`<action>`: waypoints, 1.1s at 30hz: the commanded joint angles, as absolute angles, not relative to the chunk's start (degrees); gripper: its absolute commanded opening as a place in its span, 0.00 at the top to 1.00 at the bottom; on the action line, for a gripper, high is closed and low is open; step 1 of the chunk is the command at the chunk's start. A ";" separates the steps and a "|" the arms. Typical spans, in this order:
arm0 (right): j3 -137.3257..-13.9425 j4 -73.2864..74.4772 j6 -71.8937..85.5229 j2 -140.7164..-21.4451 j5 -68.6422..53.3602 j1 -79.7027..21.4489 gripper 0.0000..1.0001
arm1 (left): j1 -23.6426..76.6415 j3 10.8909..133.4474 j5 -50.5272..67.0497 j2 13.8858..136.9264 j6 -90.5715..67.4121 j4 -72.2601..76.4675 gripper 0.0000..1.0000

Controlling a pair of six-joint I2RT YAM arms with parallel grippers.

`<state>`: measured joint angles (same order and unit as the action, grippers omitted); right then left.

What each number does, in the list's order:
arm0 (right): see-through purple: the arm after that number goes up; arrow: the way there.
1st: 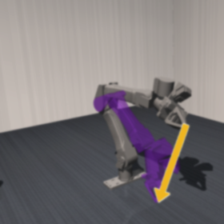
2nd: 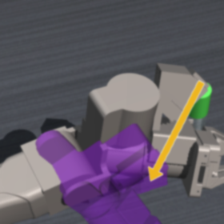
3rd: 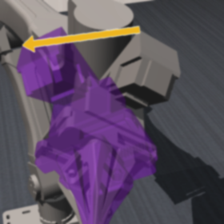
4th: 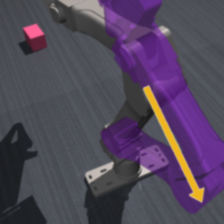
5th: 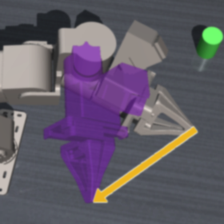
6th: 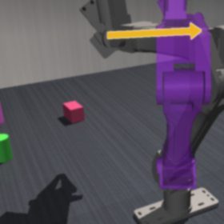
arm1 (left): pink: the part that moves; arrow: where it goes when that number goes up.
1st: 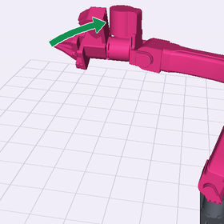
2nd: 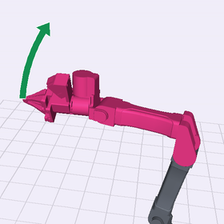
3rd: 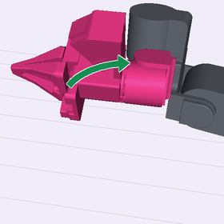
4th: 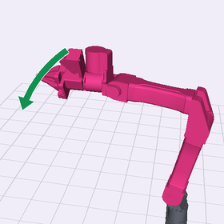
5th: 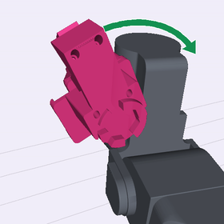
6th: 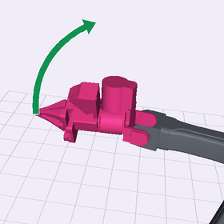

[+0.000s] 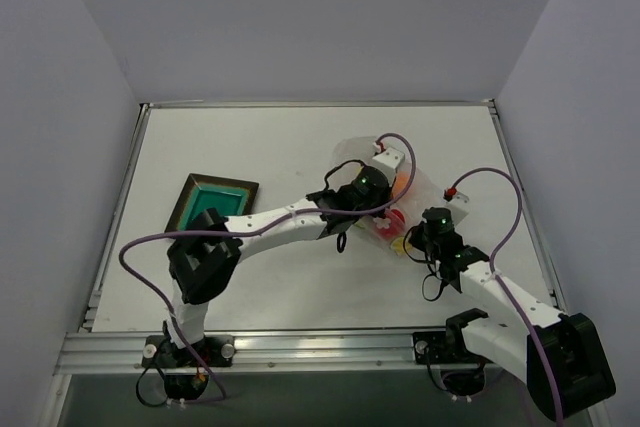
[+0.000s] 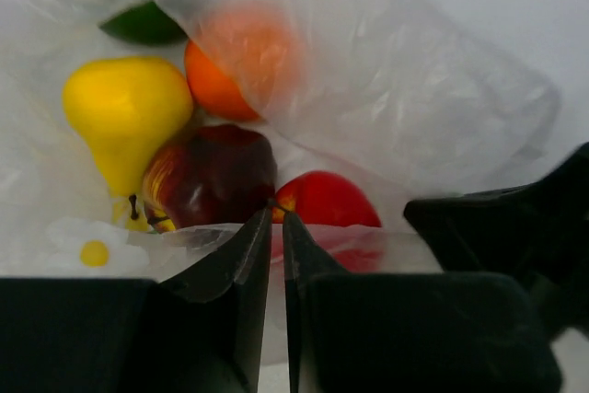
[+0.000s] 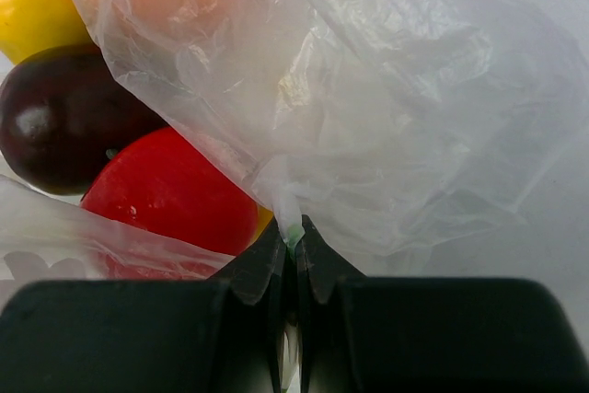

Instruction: Take the fake fruits out of the plastic bag

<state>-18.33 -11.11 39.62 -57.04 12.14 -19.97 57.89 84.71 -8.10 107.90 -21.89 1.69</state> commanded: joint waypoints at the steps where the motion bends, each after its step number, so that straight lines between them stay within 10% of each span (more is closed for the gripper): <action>1: -18.10 -12.48 38.94 -55.99 12.13 -20.39 1.00 | 57.57 90.70 -8.52 109.68 -20.57 -2.17 0.91; 22: -18.02 -13.45 38.41 -56.69 11.95 -21.18 1.00 | 57.39 74.53 -4.03 105.56 -25.75 2.29 0.77; 27: -18.37 -13.71 38.32 -57.83 12.04 -21.44 1.00 | 55.72 74.79 -4.22 104.07 -25.75 5.27 0.39; 33: -18.46 -13.71 38.23 -57.83 12.22 -21.71 1.00 | 55.55 76.90 -4.31 102.04 -26.88 8.86 0.35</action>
<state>-18.15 -13.02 38.89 -57.82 11.51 -21.23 56.12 73.30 -3.27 107.13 -25.71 3.92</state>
